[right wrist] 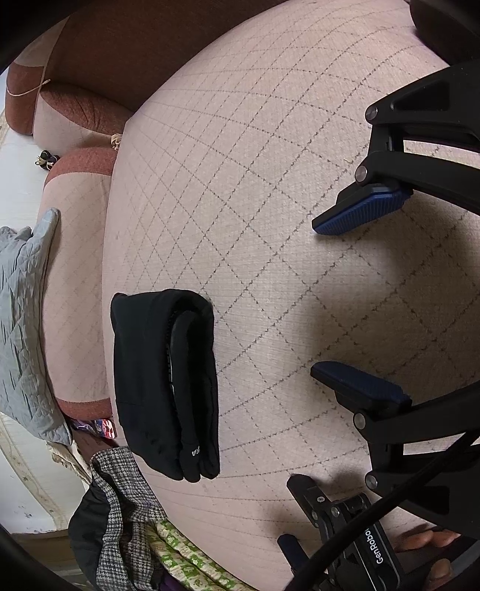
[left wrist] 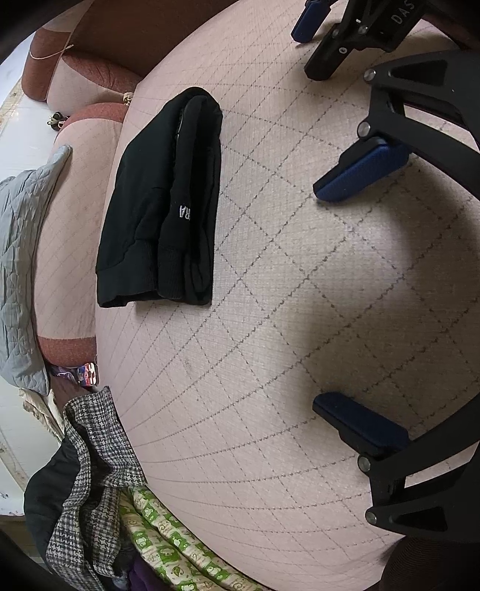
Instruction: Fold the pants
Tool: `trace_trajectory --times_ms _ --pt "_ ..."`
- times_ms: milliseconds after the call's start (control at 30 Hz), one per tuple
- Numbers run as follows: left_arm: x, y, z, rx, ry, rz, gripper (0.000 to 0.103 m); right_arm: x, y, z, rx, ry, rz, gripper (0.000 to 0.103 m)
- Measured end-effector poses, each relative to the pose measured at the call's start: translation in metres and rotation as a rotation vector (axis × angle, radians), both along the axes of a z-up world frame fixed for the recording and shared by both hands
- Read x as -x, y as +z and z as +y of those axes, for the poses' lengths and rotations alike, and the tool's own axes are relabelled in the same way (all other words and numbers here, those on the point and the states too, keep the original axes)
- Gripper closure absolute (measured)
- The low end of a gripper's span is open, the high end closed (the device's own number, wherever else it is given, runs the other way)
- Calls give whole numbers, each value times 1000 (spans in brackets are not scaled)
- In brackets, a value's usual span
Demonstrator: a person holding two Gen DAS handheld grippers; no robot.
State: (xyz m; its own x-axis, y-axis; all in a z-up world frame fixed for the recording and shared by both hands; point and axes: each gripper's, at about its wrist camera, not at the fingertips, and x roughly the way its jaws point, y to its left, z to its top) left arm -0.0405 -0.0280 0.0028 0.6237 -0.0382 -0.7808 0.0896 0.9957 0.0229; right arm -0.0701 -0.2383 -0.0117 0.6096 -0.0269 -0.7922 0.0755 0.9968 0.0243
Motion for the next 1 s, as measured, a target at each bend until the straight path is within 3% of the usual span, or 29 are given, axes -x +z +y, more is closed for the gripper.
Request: trace_trajectory --times_ms 333,500,733,1000 --pt "-1 1 1 18 15 4 0 1 -1 1 5 8 -5 25" --pt "3 8 5 73 22 -13 0 7 8 -1 -4 0 -41 25" --pt "12 20 3 41 29 -77 0 8 10 -3 -3 -8 -49 25" --pt "11 22 6 48 39 -73 0 8 12 3 11 11 -61 25"
